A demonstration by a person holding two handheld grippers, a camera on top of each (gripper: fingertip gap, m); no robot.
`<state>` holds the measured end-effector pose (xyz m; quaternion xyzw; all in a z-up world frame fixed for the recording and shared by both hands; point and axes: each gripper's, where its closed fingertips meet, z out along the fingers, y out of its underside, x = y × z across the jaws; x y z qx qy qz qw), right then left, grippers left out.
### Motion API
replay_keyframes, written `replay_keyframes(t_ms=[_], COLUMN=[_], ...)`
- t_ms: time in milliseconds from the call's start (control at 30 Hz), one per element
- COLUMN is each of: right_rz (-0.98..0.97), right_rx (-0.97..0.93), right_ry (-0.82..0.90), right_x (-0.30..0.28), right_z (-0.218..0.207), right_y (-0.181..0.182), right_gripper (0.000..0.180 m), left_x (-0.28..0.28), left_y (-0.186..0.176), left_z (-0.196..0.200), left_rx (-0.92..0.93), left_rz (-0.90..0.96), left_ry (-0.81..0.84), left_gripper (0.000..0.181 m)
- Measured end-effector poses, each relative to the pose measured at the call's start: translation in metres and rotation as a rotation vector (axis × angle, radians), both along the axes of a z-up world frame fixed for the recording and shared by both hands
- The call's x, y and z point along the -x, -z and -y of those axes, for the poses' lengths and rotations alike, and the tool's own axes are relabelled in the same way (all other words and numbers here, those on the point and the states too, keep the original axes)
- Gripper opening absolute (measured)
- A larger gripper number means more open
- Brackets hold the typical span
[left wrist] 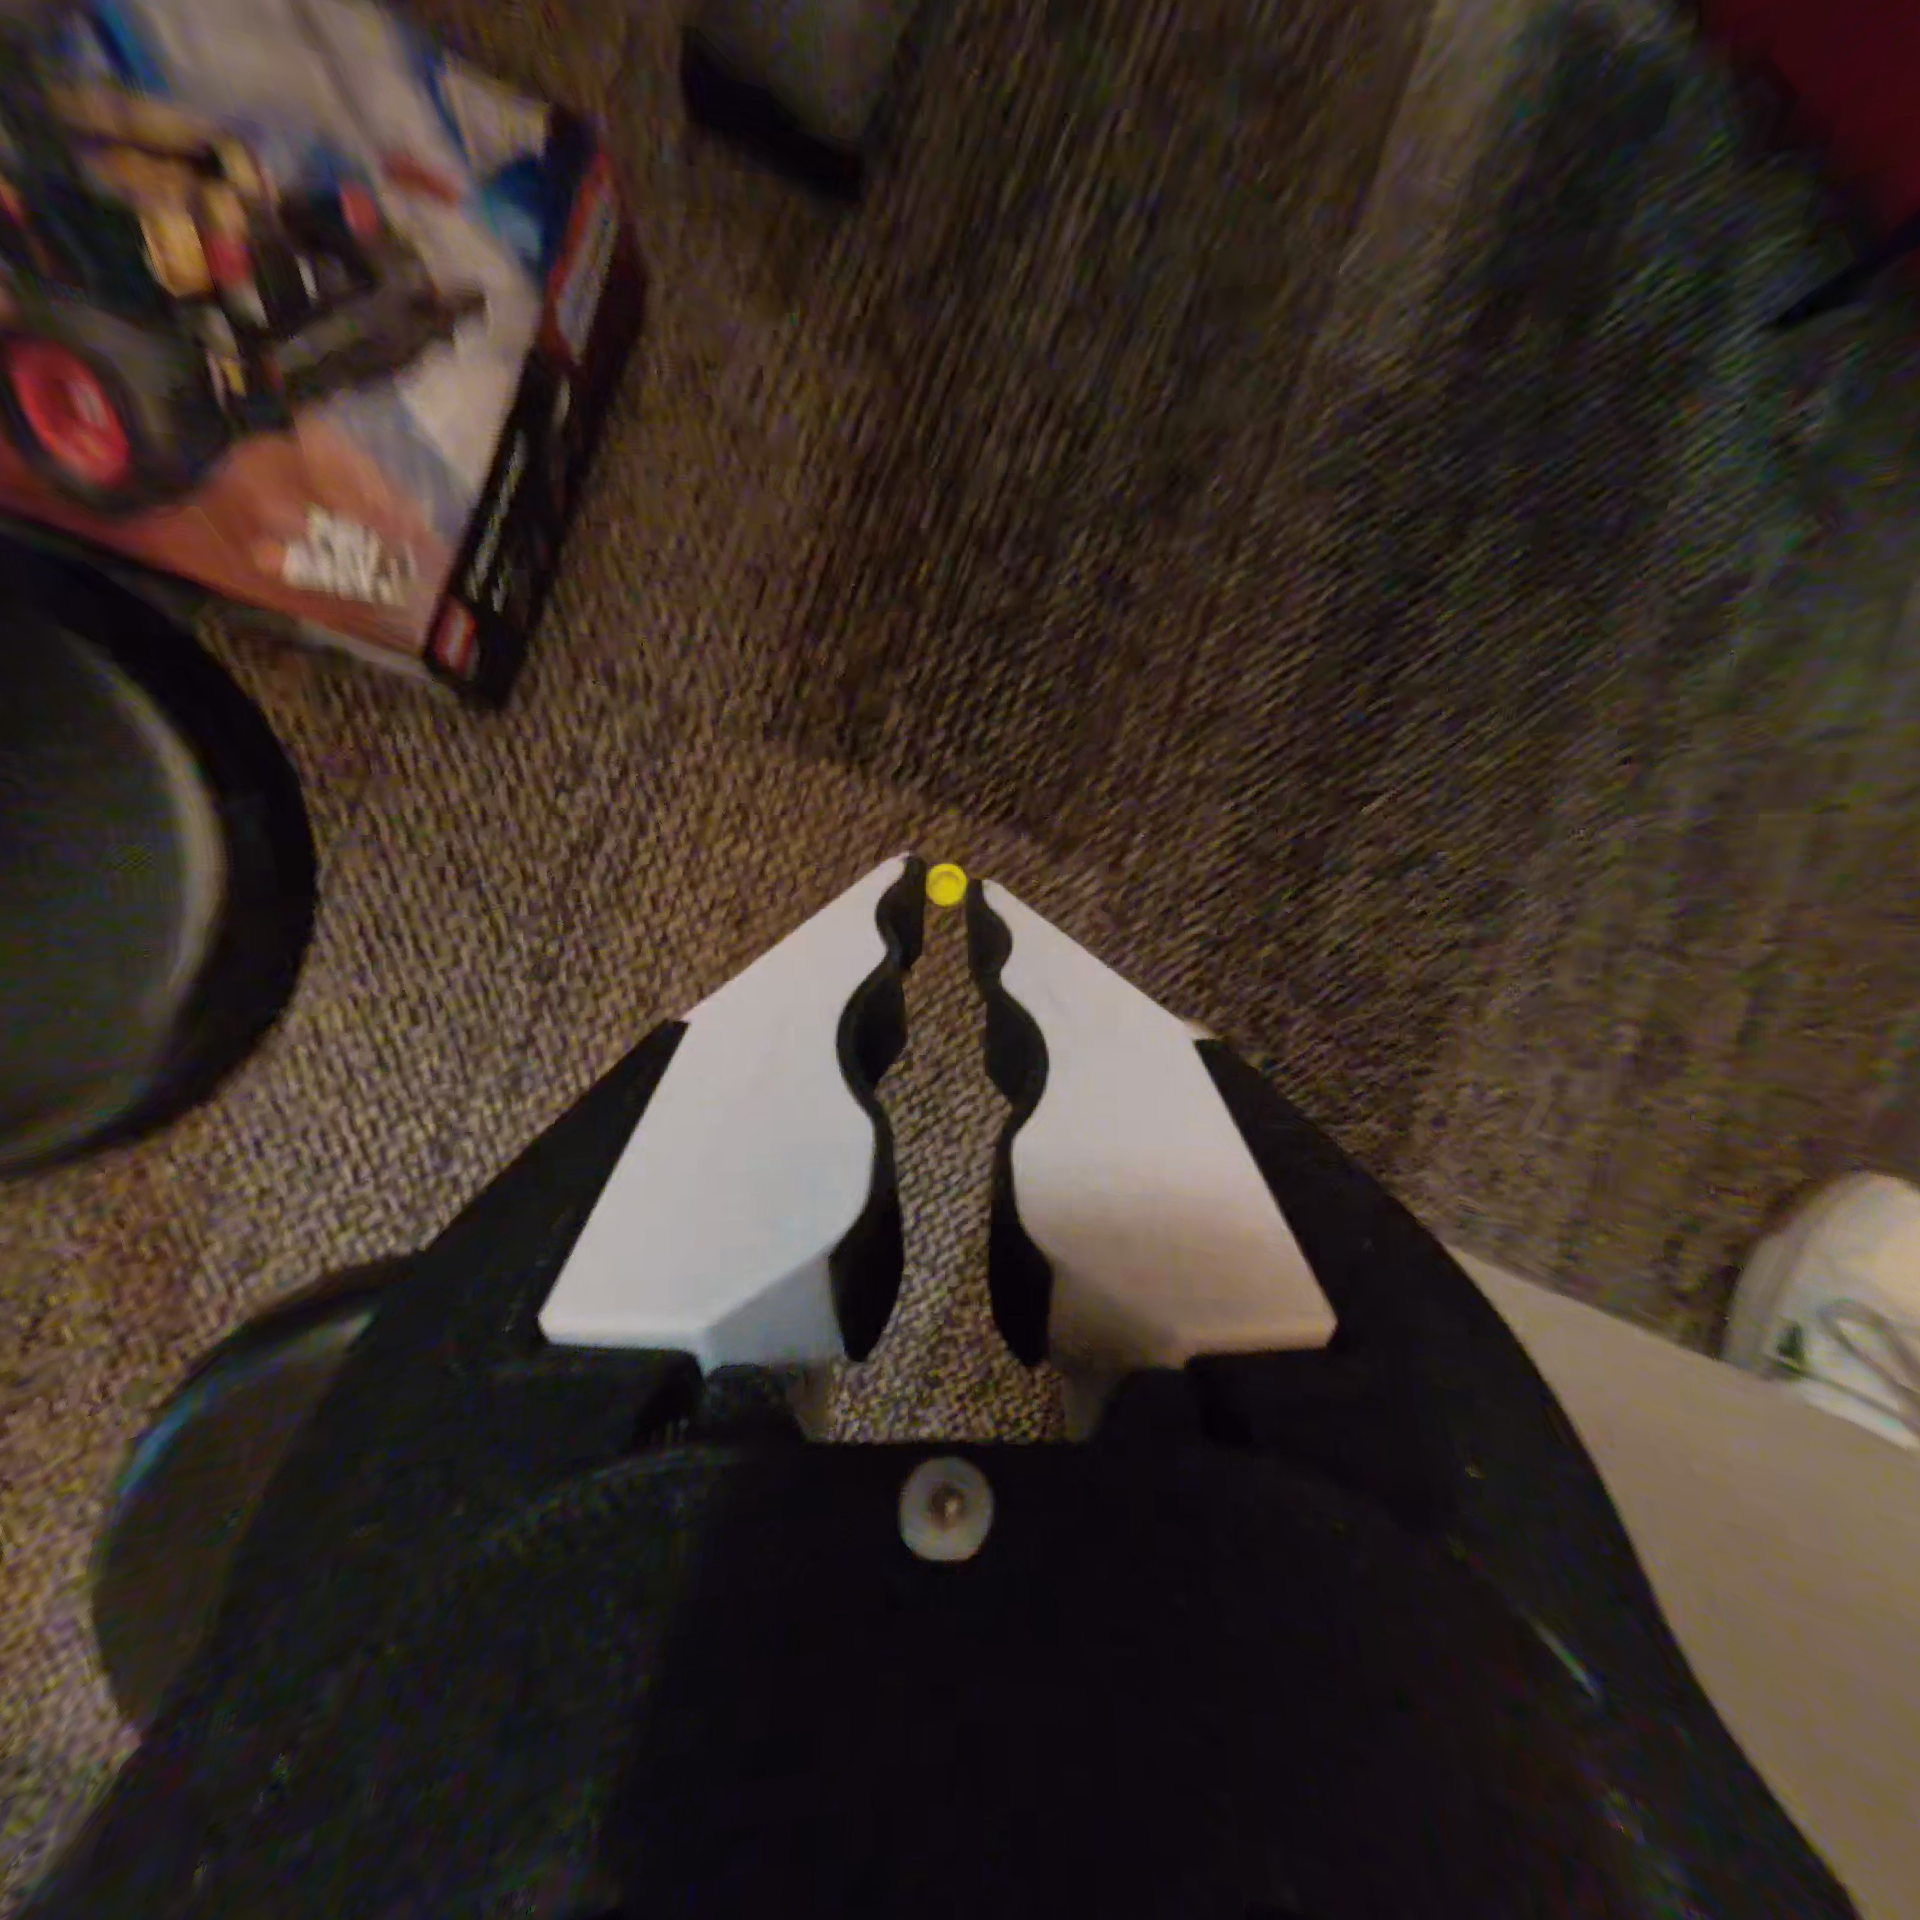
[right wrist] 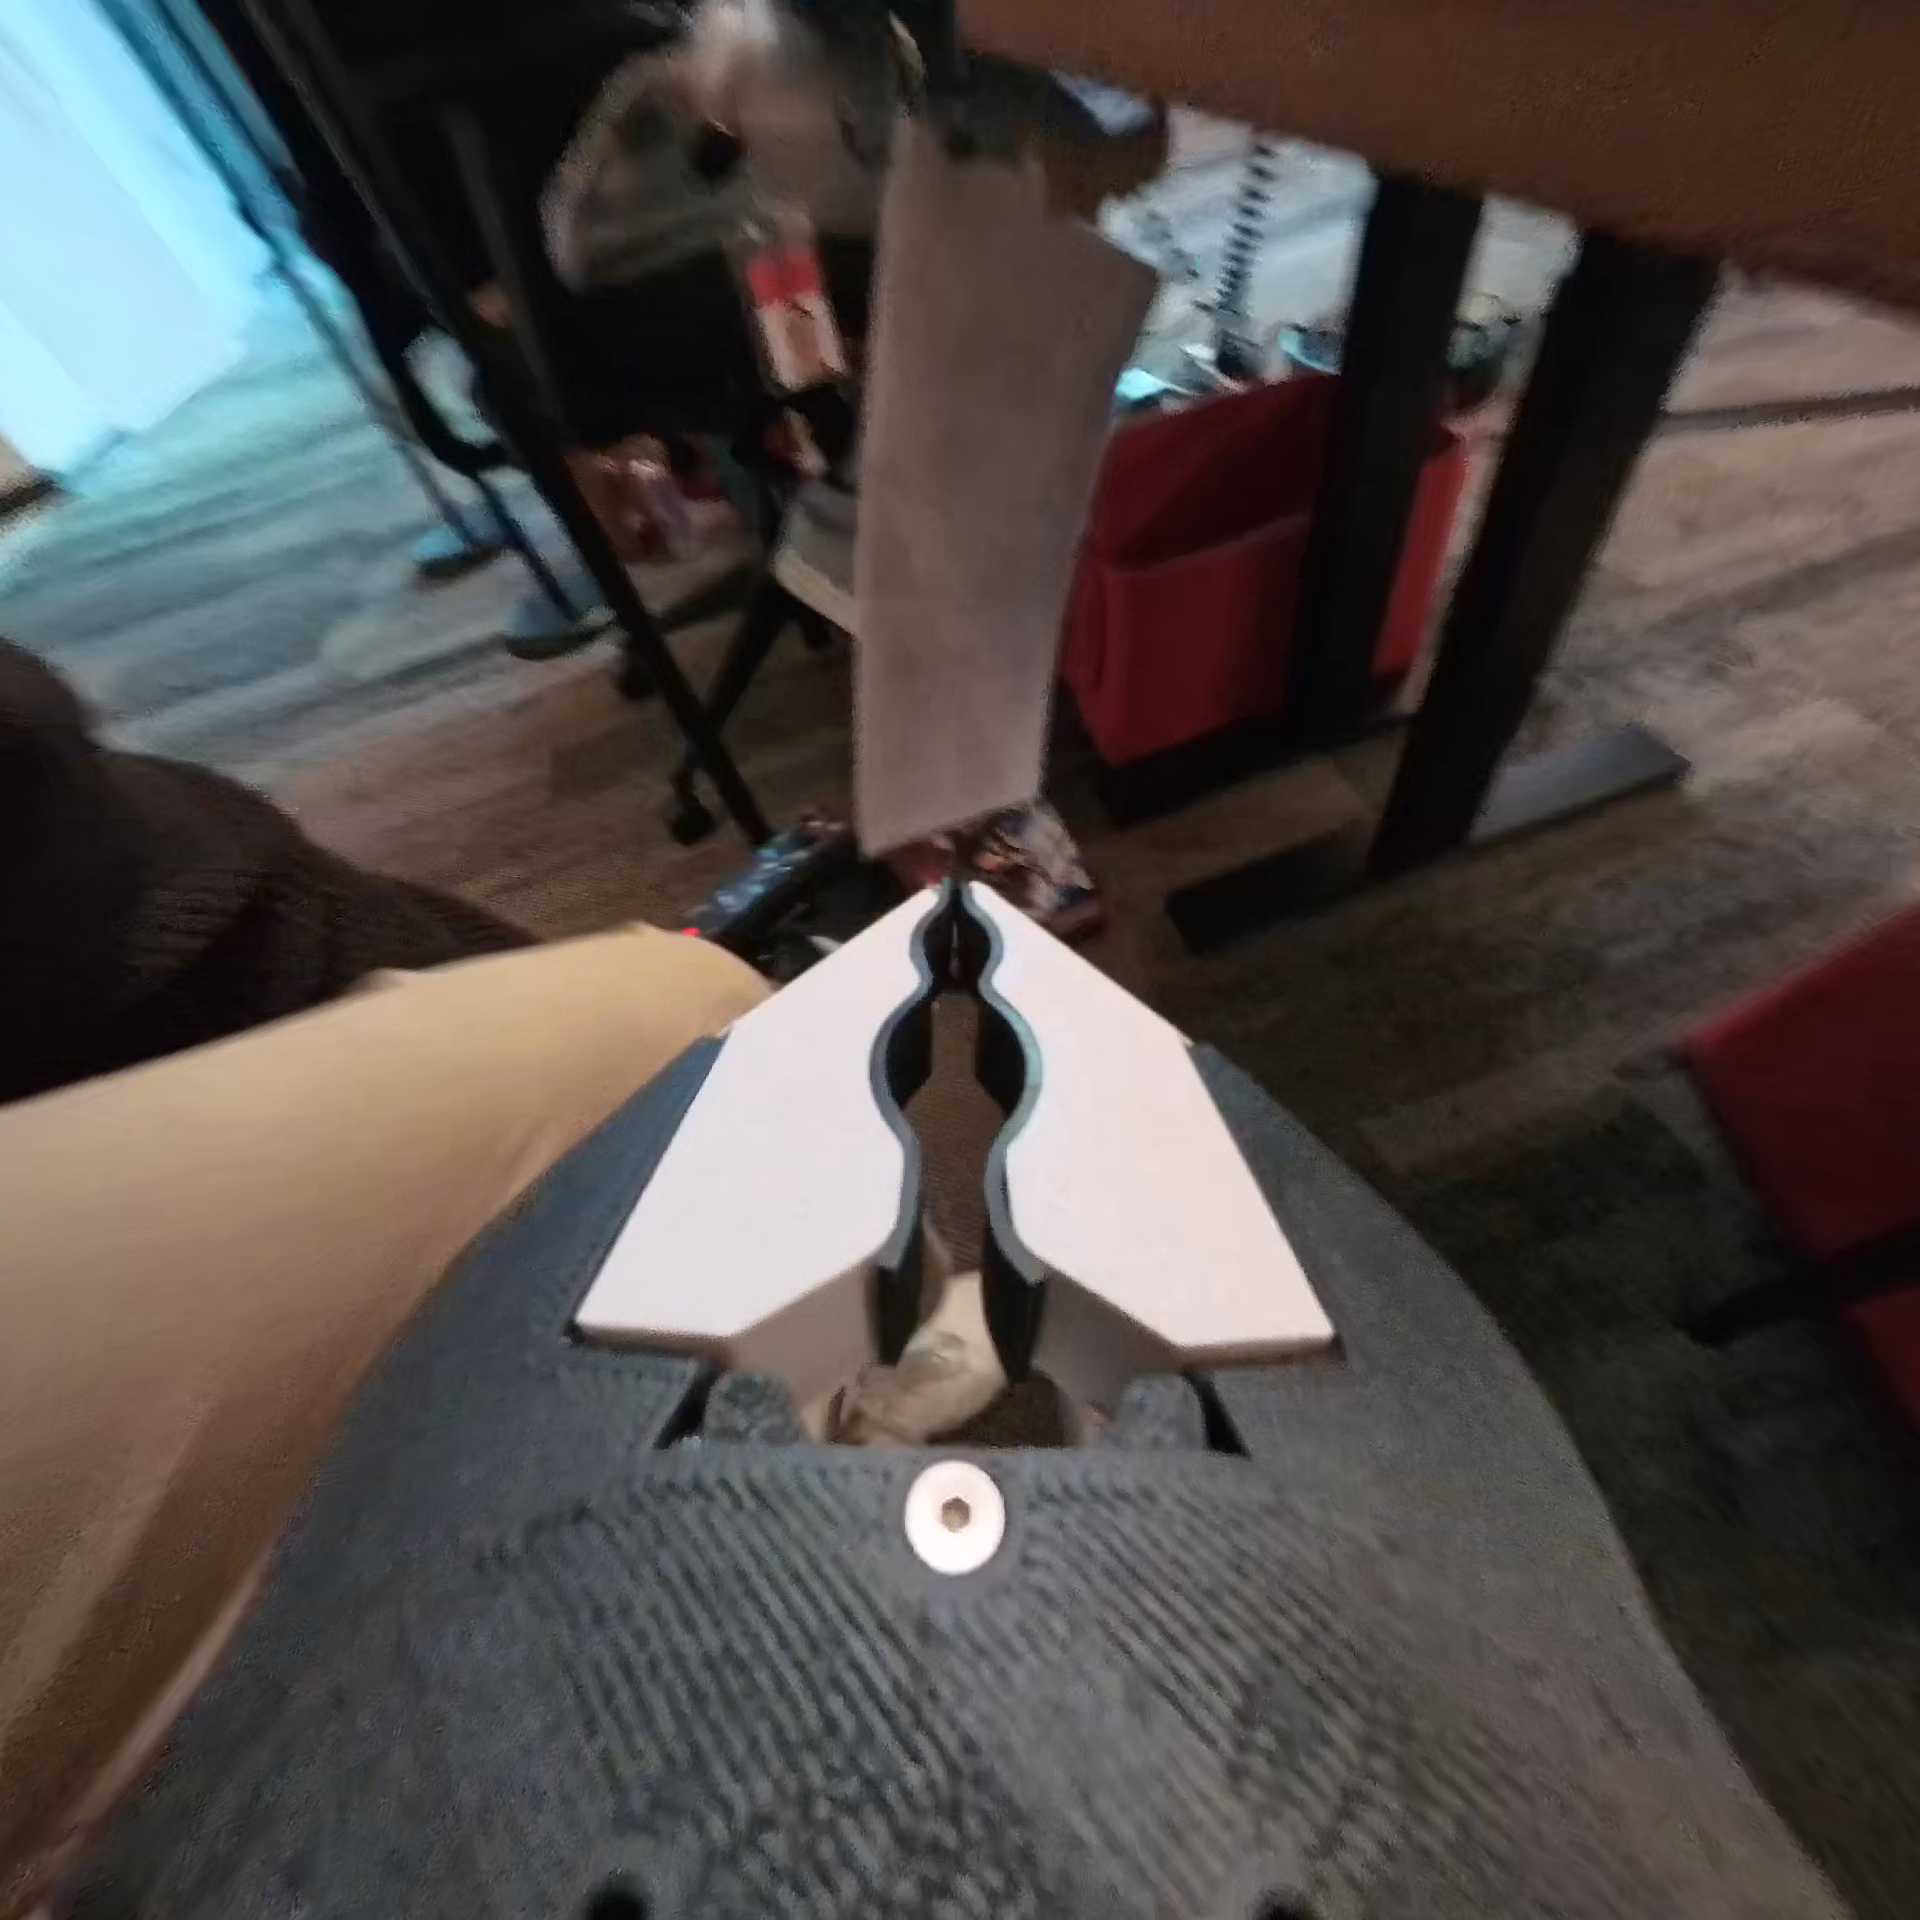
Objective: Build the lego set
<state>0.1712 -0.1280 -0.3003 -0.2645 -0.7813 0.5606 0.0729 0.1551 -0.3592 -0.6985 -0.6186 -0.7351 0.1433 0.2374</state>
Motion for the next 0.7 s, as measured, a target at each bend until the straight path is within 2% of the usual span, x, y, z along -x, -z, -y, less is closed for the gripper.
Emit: replay_keyframes(t_ms=[67,133,267,333,433,567,700], right_rz=[0.014,-0.037,-0.175,-0.201,-0.251,-0.371,-0.381], right_rx=[0.09,0.162,0.233,0.29,0.351,0.289,0.181], right_ry=[-0.071,-0.071,0.037,0.086,0.156,0.243,0.368], right_x=[-0.01,-0.015,-0.023,-0.032,-0.052,-0.09,-0.136], right_z=[-0.001,-0.013,-0.055,-0.078,-0.112,-0.157,-0.206], right_y=[-0.038,-0.08,-0.151,-0.186,-0.239,-0.304,-0.339], right_gripper=[0.0,0.0,0.0,0.0,0.0,0.0,0.004], left_x=[0.015,0.027,0.045,0.059,0.076,0.062,0.03], left_y=[-0.054,-0.11,-0.236,-0.287,-0.373,-0.489,-0.57], left_z=[-0.008,-0.021,-0.056,-0.078,-0.127,-0.205,-0.275], left_rx=[-0.024,-0.056,-0.136,-0.15,-0.234,-0.291,-0.365], left_rz=[-0.082,-0.17,-0.409,-0.47,-0.554,-0.712,-0.799], left_ry=[0.03,0.077,0.187,0.254,0.353,0.502,0.609], left_gripper=[0.006,0.006,0.006,0.006,0.006,0.005,0.005])
